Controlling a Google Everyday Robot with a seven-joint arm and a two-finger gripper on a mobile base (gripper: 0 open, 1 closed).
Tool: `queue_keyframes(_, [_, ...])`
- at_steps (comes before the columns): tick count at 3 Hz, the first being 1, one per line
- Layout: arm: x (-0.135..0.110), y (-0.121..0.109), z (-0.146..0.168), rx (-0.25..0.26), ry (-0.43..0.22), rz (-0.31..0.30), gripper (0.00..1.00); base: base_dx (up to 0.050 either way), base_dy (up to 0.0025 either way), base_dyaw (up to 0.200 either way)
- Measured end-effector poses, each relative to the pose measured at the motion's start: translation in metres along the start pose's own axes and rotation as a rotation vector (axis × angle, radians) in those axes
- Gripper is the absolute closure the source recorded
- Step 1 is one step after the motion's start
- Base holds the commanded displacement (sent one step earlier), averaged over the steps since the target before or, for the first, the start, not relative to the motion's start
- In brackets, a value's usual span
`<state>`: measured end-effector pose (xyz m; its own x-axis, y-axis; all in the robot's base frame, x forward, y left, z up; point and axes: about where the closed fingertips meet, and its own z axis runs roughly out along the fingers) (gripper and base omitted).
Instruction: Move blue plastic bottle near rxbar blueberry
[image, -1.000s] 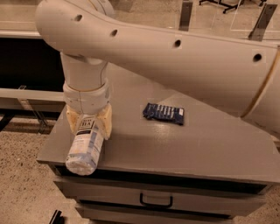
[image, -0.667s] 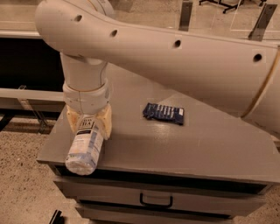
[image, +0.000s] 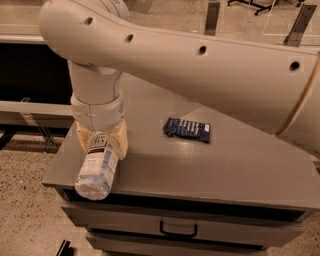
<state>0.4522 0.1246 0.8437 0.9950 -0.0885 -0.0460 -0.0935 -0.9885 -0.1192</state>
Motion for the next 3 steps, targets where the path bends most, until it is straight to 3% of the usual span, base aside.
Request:
queue_keyframes(1, [0.006, -0.002, 0.0, 0.002, -0.007, -0.014, 1.0, 0.0, 0.0, 0.0])
queue_keyframes(2, [0.026, 0.003, -0.006, 0.006, -0.011, 0.002, 1.0, 0.0, 0.0, 0.0])
queue_keyframes(3, [0.052, 0.013, -0.028, 0.01, 0.03, 0.048, 1.0, 0.0, 0.0, 0.0])
